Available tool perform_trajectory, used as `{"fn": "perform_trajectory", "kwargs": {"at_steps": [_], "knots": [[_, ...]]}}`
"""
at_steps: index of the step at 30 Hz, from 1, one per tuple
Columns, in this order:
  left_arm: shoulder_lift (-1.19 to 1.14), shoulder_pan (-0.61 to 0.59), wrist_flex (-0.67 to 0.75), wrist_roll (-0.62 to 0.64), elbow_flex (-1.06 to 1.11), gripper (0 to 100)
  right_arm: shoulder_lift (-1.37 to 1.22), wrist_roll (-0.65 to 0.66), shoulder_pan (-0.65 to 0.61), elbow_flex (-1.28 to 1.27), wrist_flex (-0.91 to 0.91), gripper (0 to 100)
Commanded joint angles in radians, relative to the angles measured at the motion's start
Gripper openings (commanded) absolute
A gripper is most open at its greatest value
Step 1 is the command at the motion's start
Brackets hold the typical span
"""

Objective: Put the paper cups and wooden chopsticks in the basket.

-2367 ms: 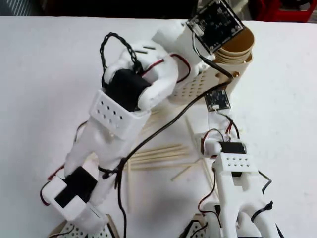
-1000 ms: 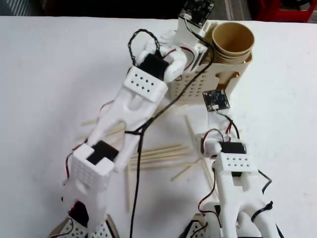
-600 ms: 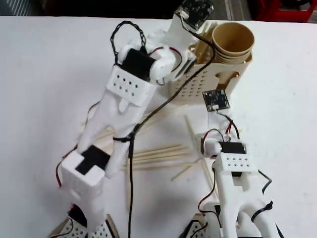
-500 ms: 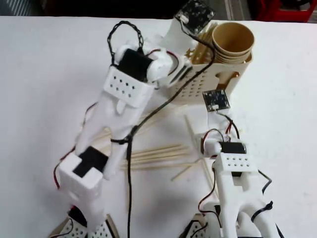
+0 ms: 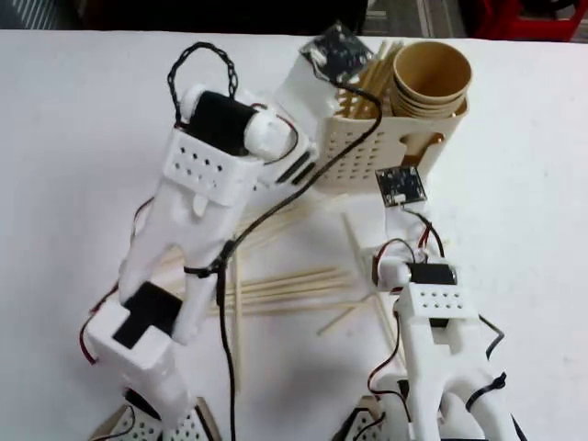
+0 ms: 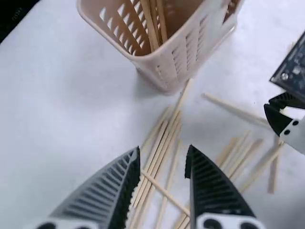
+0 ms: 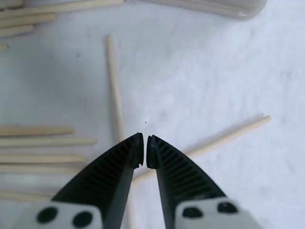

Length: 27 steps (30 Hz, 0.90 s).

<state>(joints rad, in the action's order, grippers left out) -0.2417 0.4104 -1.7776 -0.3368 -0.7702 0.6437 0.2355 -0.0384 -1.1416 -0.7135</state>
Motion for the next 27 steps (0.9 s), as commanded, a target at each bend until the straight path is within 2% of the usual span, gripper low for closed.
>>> {"fn": "perform_trajectory", "kwargs": {"at_steps": [1,7,13,18,23,27], "knots": [[0.097,-0.010,0.026,-0.049,0.190,17,0.013,0.011,0.010,0.044,0.018,2.8],[0.185,-0.047,0.180,-0.097,0.489,17,0.013,0.011,0.010,0.043,0.018,2.8],[0.219,-0.101,0.431,-0.187,0.818,17,0.013,0.011,0.010,0.043,0.018,2.8],[0.219,-0.140,0.651,-0.206,1.037,24,0.013,0.012,0.010,0.043,0.018,2.8],[0.193,-0.157,0.781,-0.212,1.149,24,0.013,0.012,0.010,0.043,0.018,2.8],[0.061,-0.162,0.795,-0.212,1.096,24,0.013,0.012,0.010,0.043,0.018,2.8]]}}
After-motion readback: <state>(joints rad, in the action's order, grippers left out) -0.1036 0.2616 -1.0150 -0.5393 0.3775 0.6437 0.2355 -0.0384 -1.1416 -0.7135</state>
